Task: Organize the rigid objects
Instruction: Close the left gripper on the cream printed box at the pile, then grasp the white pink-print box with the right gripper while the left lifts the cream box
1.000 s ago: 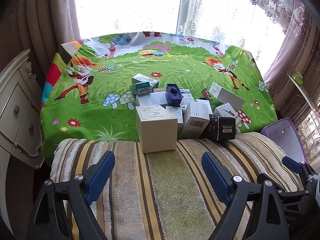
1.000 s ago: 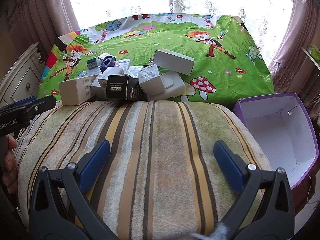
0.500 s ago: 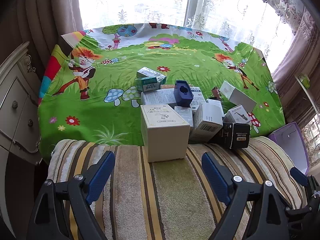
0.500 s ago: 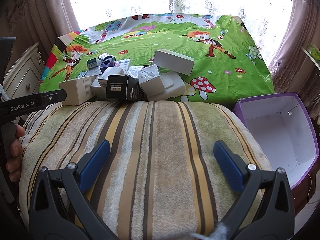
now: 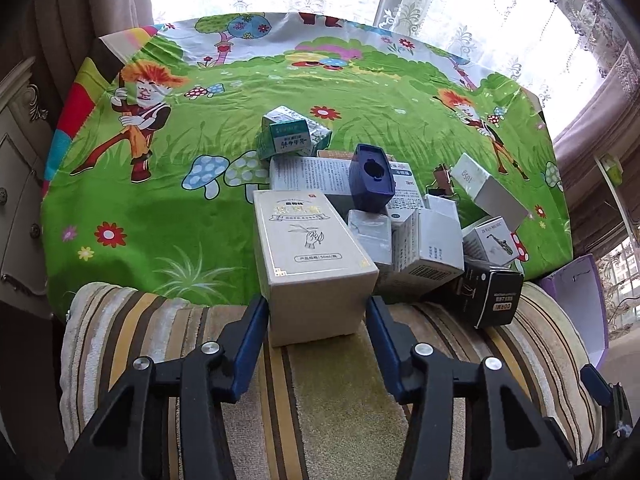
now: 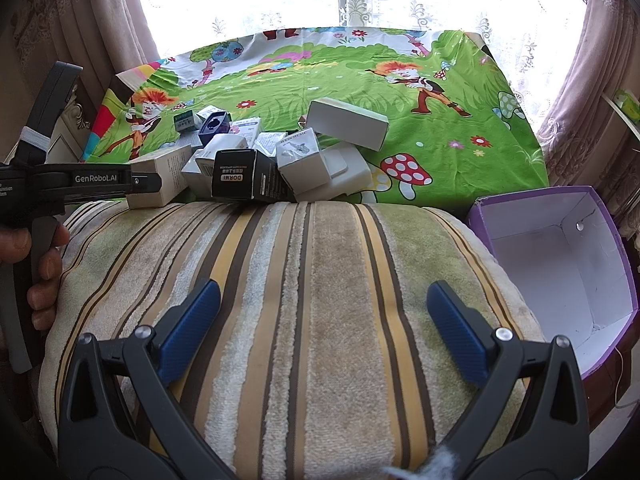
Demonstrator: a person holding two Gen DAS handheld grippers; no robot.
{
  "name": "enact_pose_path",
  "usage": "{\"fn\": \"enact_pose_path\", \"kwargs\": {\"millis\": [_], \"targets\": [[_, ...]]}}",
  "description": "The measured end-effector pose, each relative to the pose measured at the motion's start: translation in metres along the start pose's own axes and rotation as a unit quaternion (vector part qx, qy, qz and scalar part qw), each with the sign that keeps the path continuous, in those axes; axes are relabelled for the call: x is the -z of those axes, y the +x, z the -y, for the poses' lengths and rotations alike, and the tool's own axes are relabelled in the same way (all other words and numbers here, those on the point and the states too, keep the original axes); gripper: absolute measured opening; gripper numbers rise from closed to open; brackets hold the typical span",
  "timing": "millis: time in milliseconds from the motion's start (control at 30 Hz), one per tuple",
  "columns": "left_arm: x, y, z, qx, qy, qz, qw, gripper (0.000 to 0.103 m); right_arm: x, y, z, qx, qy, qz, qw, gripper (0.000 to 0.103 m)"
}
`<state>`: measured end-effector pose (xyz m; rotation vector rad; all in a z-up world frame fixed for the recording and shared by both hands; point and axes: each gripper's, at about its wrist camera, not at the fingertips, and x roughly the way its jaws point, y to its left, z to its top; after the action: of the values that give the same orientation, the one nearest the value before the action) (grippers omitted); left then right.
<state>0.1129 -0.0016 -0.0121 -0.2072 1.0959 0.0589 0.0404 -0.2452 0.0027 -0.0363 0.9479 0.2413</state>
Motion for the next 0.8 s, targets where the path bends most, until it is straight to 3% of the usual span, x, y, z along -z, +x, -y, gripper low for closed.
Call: {"fn": "enact_pose_path", "kwargs": {"millis": [333, 567, 800], "targets": [[0.017, -0.029, -0.011, 0.050, -0.030, 0.052, 0.9969, 0.051, 0.002, 0.002, 0.001, -0.003, -0.001, 0.012, 1.000, 0.103], [0.025, -0.039, -0.012, 0.062, -0.032, 0.070, 0.9951, 0.051, 0.002, 0.003, 0.002, -0.011, 0.004, 0.012, 1.000, 0.103], [0.027, -0.040, -0.016, 0.075, -0.038, 0.075, 0.9937, 0.051, -0.007, 0.003, 0.012, -0.056, 0.001, -0.031, 0.998, 0.103]]}}
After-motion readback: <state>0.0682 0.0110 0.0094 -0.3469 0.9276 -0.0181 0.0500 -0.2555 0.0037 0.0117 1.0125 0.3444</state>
